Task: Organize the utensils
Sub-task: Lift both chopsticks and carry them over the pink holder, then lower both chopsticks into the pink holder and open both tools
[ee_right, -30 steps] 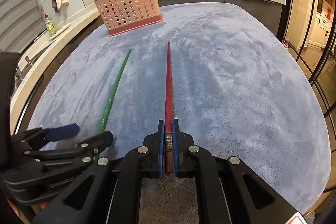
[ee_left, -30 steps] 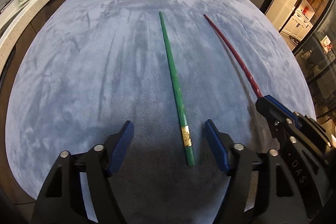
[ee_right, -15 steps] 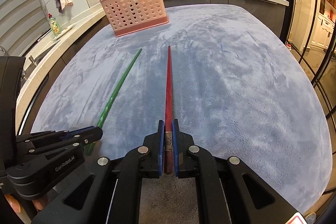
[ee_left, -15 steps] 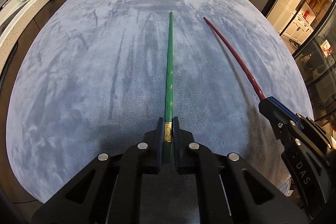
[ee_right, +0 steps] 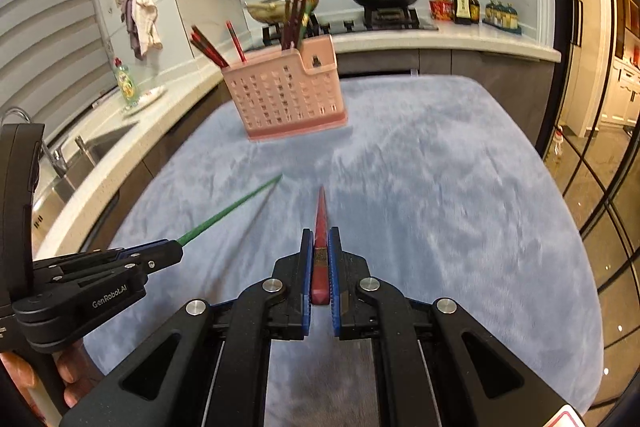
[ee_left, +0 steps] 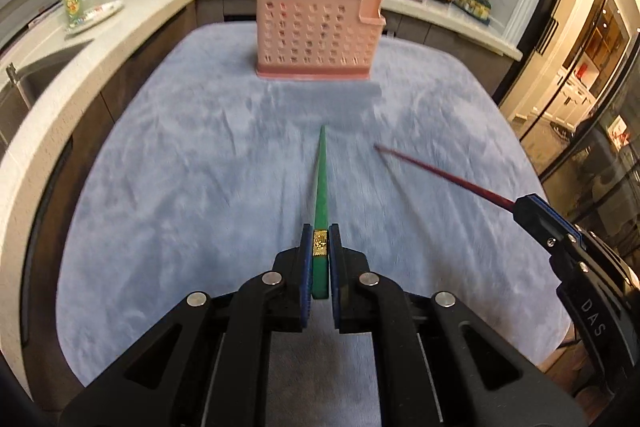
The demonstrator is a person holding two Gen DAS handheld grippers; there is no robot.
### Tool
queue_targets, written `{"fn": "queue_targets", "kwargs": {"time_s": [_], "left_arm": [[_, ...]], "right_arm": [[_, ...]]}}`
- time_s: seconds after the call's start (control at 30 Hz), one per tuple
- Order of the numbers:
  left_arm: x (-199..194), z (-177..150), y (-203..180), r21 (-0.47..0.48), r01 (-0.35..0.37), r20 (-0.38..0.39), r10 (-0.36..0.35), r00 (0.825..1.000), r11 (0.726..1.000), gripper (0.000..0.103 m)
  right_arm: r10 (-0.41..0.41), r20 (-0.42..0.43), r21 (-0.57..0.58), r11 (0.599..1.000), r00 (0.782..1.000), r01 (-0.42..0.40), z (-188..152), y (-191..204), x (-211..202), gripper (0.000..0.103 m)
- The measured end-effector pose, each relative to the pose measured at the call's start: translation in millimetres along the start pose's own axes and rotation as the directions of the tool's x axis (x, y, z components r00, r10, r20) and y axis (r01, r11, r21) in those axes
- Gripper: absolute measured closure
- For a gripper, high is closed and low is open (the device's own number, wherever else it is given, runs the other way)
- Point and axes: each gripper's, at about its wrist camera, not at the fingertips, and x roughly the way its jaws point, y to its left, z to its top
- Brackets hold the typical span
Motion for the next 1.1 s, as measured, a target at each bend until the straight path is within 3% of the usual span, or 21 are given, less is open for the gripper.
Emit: {"fn": "queue_targets", "kwargs": {"time_s": [0.37,0.6,0.8,1.1], "left_arm": [[-37.9,94.4,13.7,-0.025,-0.028,0.195,0.033,0.980,0.999,0.096],[-50.9,140.2,14.9,-0.042,-0.010,0.259,0.020,0.966,0.999,0.096],[-67.3,188.8,10.8,-0.043,-0.012,0.342,0.026,0.939,0.999,0.096],[-80.5,258.1,11.7,-0.051,-0.003,0.464,0.027,0.885,0.999,0.096]], "right_arm": [[0.072,0.131,-0.008,0.997,0.989,-0.072,90.8,18.7,2.1,0.096],[0.093,0.191,0.001,0.995,0.977,-0.095,135.7,26.1,9.3,0.096],[0.105,0.274,0.027,0.993,0.956,-0.117,190.4,25.5,11.6,0.096],[0.137,0.377,0.116,0.974,0.916,-0.193,273.3,20.8,34.9,0.096]]}}
